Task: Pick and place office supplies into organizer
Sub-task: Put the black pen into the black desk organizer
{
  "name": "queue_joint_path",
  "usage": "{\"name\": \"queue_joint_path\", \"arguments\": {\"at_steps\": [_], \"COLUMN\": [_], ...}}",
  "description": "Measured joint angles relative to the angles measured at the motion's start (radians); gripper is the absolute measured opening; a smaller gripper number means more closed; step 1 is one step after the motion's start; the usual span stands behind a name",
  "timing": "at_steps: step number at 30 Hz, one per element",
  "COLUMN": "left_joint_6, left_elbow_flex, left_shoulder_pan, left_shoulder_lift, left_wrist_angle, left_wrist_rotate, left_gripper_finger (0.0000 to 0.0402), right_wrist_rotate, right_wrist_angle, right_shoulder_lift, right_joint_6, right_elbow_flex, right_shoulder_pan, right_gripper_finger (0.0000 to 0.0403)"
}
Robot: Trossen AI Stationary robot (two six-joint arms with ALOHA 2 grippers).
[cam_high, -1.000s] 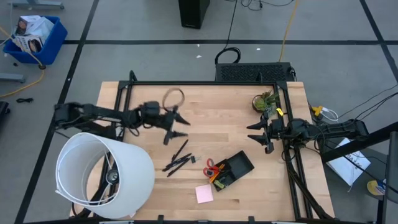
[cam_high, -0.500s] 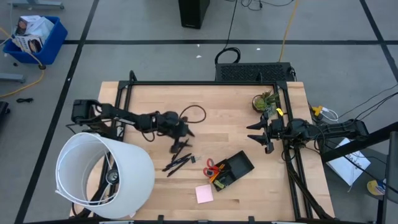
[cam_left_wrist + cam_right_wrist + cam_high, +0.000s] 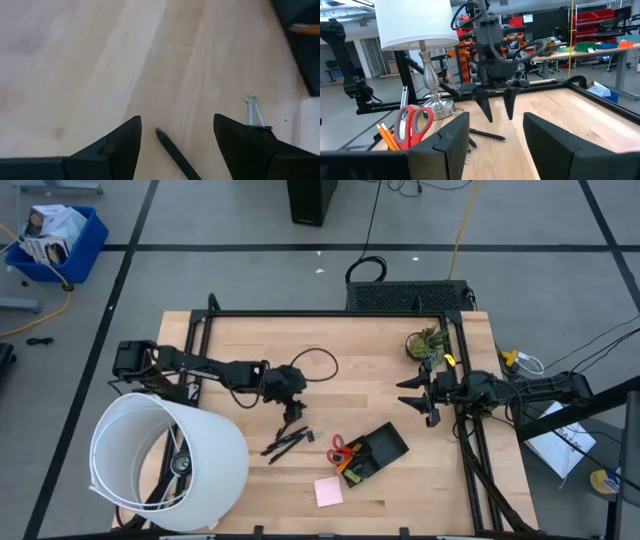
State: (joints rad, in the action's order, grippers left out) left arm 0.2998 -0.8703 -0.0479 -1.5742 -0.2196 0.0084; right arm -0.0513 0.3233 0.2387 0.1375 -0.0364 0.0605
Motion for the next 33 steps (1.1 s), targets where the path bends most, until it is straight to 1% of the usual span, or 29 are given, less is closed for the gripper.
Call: {"name": "queue_joint_path", "arguments": {"at_steps": [4, 7, 12, 16, 20, 22, 25, 28, 31, 33], "left_joint_6": [0.183, 0.261, 0.346, 0.39, 0.385, 0.413, 0.387, 0.416, 0.413, 0.415], "left_elbow_flex": [0.0, 0.0, 0.0, 0.0, 0.0, 0.0, 0.0, 0.0, -0.036, -0.07], "left_shoulder_pan": [0.044, 0.06, 0.06, 0.074, 0.071, 0.072, 0.073, 0.072, 0.072, 0.079], "left_shoulder_lift": [0.0, 0.0, -0.002, -0.014, -0.013, -0.012, -0.019, -0.043, -0.069, -0.088], "left_wrist_angle": [-0.054, -0.086, -0.12, -0.114, -0.058, -0.048, -0.063, -0.088, -0.116, -0.179], "left_wrist_rotate": [-0.095, -0.117, -0.116, -0.134, -0.224, -0.212, -0.162, -0.136, -0.136, -0.147], "left_gripper_finger": [0.0253, 0.0253, 0.0253, 0.0253, 0.0253, 0.0253, 0.0253, 0.0253, 0.0253, 0.0253], "right_wrist_rotate": [0.0, 0.0, 0.0, 0.0, 0.0, 0.0, 0.0, 0.0, 0.0, 0.0], "right_wrist_angle": [-0.001, 0.0, 0.0, 0.0, 0.0, -0.001, -0.001, -0.001, 0.0, 0.001], "right_shoulder_lift": [0.0, 0.0, 0.0, 0.0, 0.0, 0.0, 0.0, 0.0, 0.0, 0.002], "right_joint_6": [0.0, 0.0, 0.0, 0.0, 0.0, 0.0, 0.0, 0.0, 0.0, 0.0], "right_elbow_flex": [0.0, 0.0, 0.0, 0.0, 0.0, 0.0, 0.0, 0.0, 0.0, 0.0], "right_shoulder_pan": [0.0, 0.0, 0.0, 0.0, 0.0, 0.0, 0.0, 0.0, 0.0, 0.0], "right_gripper_finger": [0.0183, 0.0183, 0.0183, 0.0183, 0.0183, 0.0183, 0.0183, 0.0183, 0.0183, 0.0183]}}
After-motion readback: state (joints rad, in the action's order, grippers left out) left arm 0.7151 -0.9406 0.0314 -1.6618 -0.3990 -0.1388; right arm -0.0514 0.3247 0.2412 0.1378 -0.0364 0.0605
